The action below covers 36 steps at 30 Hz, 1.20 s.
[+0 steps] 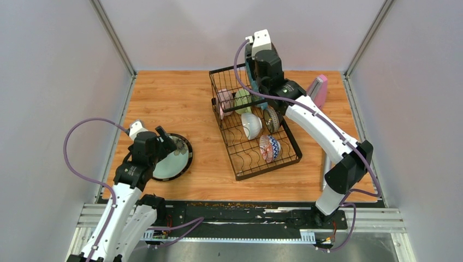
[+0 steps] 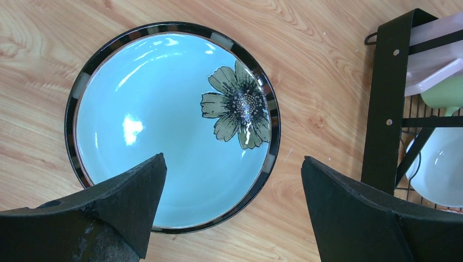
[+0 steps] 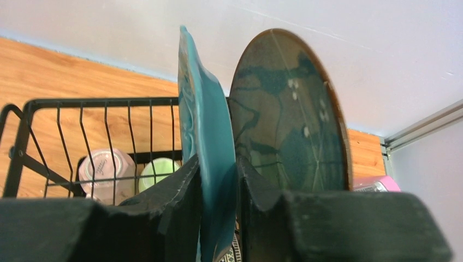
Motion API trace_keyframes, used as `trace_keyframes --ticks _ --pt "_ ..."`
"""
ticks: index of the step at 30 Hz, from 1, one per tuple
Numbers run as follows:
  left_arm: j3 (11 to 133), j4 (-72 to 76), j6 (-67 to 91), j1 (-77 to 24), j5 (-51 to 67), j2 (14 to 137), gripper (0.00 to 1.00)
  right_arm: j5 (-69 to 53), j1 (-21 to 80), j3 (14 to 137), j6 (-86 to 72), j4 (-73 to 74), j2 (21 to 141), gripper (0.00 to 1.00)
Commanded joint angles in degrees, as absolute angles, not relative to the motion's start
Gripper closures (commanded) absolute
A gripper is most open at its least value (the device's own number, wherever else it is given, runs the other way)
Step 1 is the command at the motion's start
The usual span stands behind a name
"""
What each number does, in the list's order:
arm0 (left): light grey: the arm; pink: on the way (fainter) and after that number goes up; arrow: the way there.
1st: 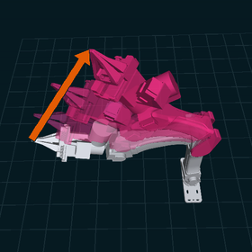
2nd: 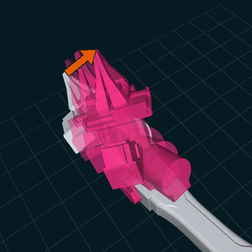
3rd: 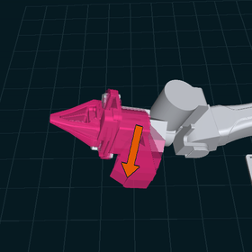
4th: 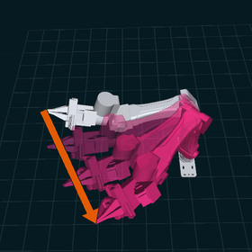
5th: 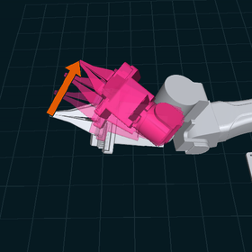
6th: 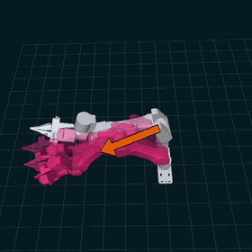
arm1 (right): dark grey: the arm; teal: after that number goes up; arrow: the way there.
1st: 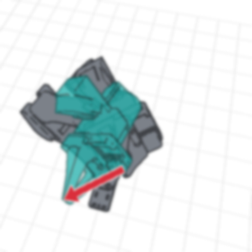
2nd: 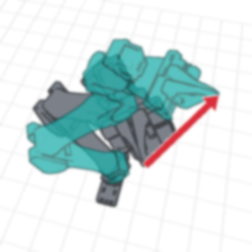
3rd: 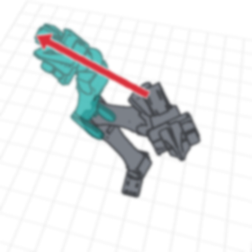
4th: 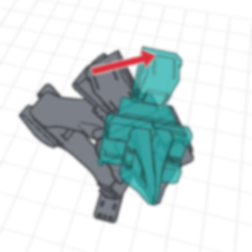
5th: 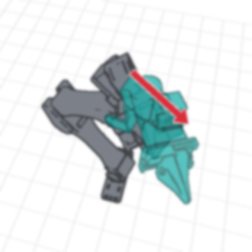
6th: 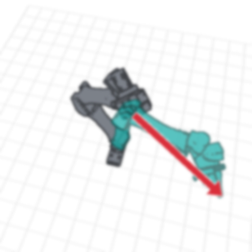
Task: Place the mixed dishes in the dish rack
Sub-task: Insert the plate into the dish rack.
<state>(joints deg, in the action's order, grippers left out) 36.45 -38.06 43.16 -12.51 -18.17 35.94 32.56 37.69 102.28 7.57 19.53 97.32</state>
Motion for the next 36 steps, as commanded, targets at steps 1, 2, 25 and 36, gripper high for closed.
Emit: trace_keyframes --ticks 1,2,25,36 --pt "36.6 -37.5 43.2 -12.5 -19.8 36.0 0.00 32.9 37.4 103.0 6.4 15.4 94.5 0.64" --pt "36.6 -37.4 43.2 -12.5 -19.7 36.1 0.00 32.7 37.4 103.0 6.3 15.5 94.3 0.64" --pt "35.8 -37.7 43.3 -12.5 -19.9 36.9 0.00 23.4 37.0 102.6 3.6 18.4 87.5 0.37" --pt "36.0 -37.8 43.2 -12.5 -20.8 37.2 0.00 7.2 37.1 100.7 -5.5 21.4 80.3 0.33"
